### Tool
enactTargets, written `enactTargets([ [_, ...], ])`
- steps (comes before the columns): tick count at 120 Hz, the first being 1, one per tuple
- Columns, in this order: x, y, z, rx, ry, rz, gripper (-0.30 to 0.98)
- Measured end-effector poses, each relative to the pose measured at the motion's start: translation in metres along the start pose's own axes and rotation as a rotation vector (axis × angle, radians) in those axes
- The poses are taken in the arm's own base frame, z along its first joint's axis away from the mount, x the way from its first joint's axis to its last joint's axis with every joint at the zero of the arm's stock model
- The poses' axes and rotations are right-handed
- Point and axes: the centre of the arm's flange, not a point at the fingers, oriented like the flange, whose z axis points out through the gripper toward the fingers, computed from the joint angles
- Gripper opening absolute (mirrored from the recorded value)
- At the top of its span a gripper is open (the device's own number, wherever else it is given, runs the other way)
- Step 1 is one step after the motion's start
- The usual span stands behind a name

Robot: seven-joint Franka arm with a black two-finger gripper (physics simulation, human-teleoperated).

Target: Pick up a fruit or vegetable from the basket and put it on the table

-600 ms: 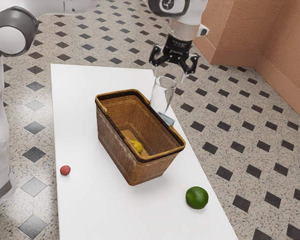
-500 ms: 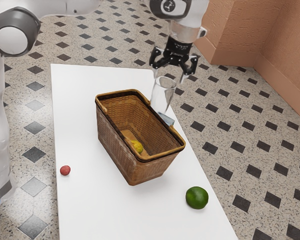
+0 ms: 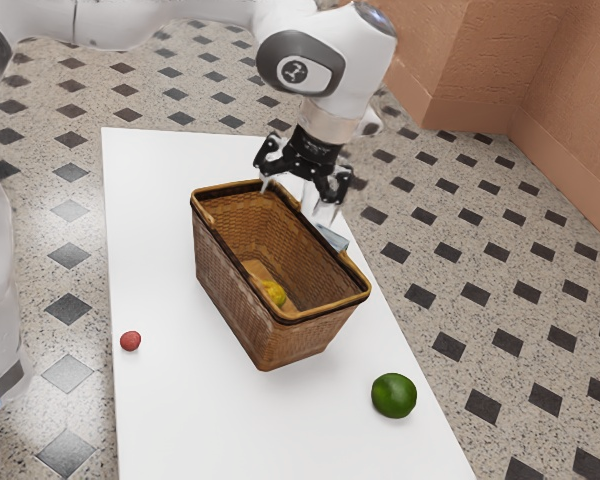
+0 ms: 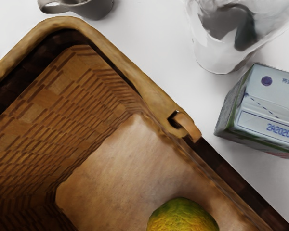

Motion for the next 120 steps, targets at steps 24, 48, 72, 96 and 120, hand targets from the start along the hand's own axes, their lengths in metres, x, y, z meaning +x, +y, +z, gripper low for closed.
enactTargets([
  [24, -0.031, -0.001, 0.004, -0.038, 0.1, 0.265, 0.69],
  [48, -0.055, -0.006, 0.017, -0.045, 0.108, 0.449, 0.69],
  [72, -0.089, 0.006, 0.023, -0.093, 0.06, 0.603, 0.69],
  [96, -0.072, 0.006, 0.07, -0.067, 0.005, 0.642, 0.69],
  [120, -0.076, 0.009, 0.082, -0.096, 0.036, 0.706, 0.69],
])
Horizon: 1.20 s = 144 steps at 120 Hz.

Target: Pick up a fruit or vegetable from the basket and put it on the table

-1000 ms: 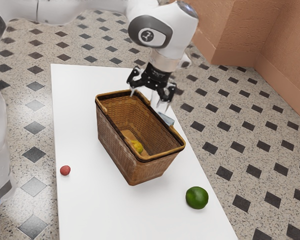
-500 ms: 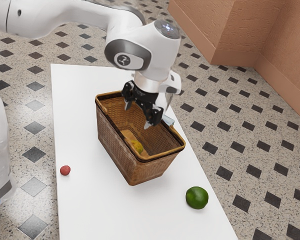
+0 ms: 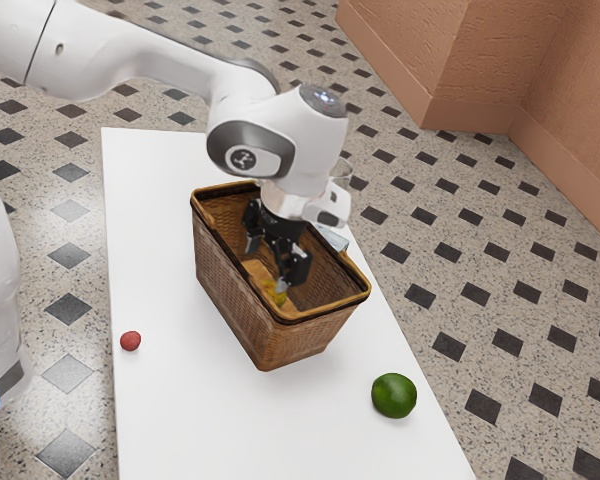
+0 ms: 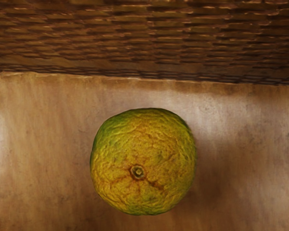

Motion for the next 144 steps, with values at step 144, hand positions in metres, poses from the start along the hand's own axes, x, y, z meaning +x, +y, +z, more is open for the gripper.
enactTargets([
  [144, 0.019, -0.01, 0.064, -0.058, 0.011, 0.078, 0.69],
])
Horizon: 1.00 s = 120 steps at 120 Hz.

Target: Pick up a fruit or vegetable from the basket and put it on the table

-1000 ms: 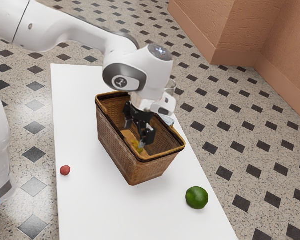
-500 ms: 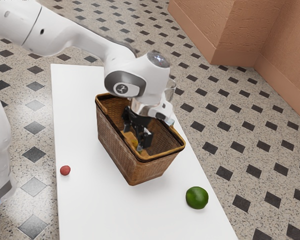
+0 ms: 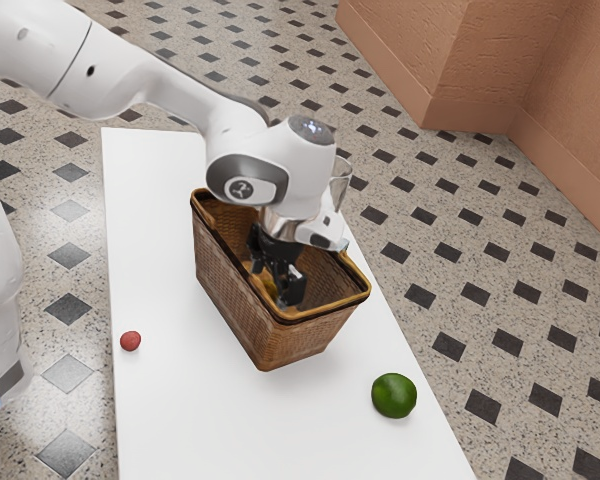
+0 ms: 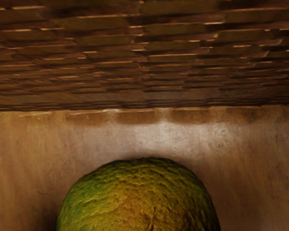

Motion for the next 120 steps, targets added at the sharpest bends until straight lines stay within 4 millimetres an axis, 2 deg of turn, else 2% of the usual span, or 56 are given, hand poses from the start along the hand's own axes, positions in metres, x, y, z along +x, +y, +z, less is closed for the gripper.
enactTargets([
  [39, 0.008, -0.004, 0.025, -0.013, -0.024, -0.002, 0.69],
  [90, 0.012, -0.014, 0.036, -0.025, -0.035, -0.027, 0.62],
  [103, 0.01, -0.016, 0.043, -0.041, -0.023, -0.023, 0.9],
  [111, 0.011, -0.016, 0.044, -0.051, -0.015, -0.017, 0.96],
  [120, 0.011, -0.017, 0.044, -0.05, -0.009, -0.009, 0.96],
])
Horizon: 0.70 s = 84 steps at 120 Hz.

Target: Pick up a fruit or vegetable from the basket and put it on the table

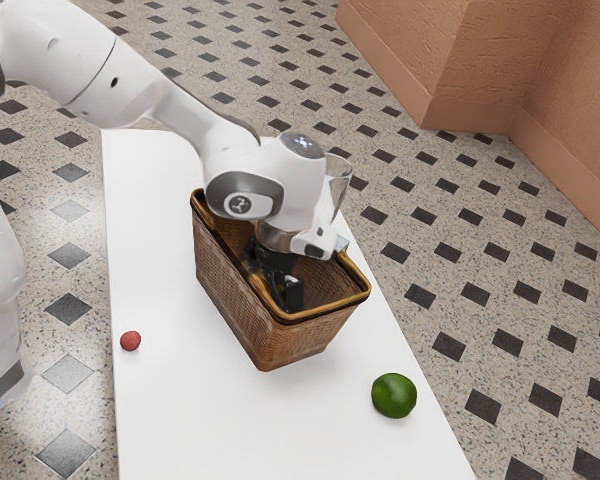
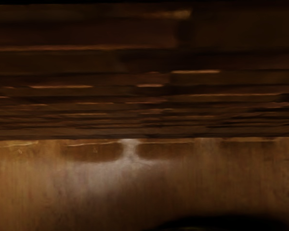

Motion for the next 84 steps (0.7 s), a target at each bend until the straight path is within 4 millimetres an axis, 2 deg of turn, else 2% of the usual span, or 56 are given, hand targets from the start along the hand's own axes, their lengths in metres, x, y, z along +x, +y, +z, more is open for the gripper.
enactTargets([
  [12, -0.001, -0.002, -0.002, 0.009, 0.003, -0.002, 0.89],
  [27, -0.003, -0.001, -0.007, 0.016, 0.013, -0.002, 0.7],
  [56, -0.005, 0.0, -0.013, 0.02, 0.024, -0.007, 0.48],
  [68, -0.005, -0.001, -0.017, 0.022, 0.033, -0.011, 0.32],
  [84, -0.006, -0.001, -0.024, 0.031, 0.053, -0.021, 0.26],
])
